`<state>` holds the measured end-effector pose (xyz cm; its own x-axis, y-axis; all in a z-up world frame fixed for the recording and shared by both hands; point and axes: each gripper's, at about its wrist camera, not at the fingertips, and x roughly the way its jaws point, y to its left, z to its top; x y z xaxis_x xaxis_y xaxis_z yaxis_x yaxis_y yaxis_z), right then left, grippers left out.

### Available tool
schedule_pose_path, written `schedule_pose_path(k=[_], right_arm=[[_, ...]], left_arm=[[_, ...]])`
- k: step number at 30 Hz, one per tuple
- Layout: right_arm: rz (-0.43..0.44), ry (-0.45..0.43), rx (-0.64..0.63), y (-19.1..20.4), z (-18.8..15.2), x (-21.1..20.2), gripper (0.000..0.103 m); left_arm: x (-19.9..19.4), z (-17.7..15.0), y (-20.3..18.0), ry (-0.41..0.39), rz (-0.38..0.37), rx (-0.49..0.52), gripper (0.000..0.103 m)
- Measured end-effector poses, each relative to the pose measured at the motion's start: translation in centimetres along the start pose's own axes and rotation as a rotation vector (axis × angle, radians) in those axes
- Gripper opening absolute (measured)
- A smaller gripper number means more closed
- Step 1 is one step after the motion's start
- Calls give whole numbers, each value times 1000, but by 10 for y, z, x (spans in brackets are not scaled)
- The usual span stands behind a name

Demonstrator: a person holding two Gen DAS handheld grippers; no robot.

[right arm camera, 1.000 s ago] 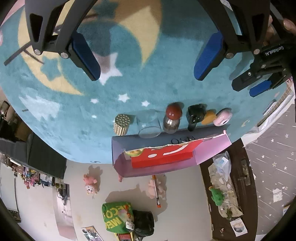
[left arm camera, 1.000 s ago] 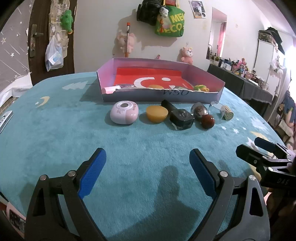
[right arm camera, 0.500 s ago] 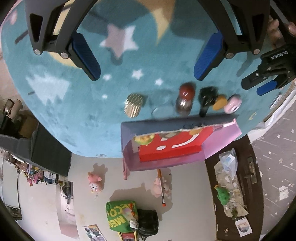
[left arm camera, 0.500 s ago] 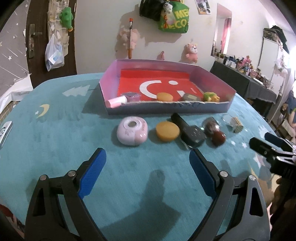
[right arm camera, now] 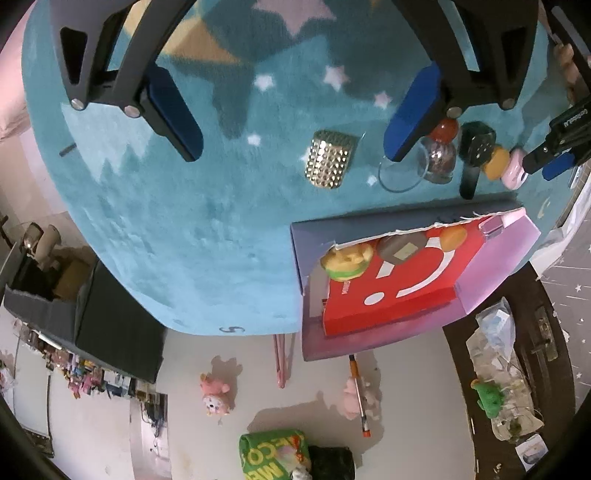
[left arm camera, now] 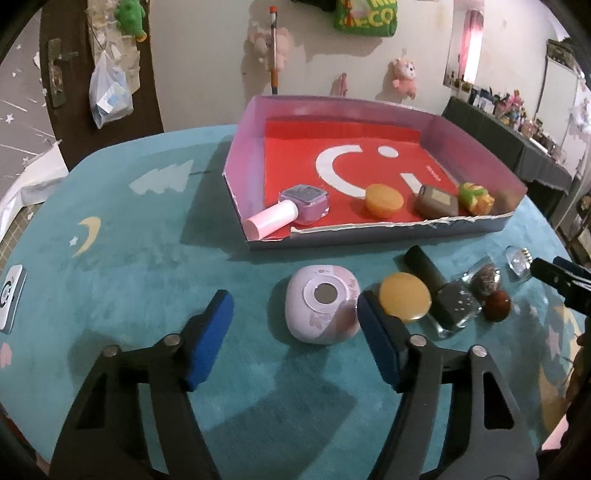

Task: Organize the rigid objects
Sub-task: 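Grasp the gold studded cylinder with the right tool while the left tool grasps the pink round compact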

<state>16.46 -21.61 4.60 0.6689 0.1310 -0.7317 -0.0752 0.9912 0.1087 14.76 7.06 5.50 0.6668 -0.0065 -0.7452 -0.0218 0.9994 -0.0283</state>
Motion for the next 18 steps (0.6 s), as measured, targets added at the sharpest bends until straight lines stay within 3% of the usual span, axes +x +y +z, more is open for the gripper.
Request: schedule_pose_path(k=[3,10,18], right_arm=[[-7,20,-10,2,3,8,95],[8,62,-16,5,3,22,77],[22,69,-20,3,2,24,71]], left_arm=[[4,3,1,15,-26,7,68],[10,7,-1,39,-65,18,63],[22,5,-5,76,-95,23,51]])
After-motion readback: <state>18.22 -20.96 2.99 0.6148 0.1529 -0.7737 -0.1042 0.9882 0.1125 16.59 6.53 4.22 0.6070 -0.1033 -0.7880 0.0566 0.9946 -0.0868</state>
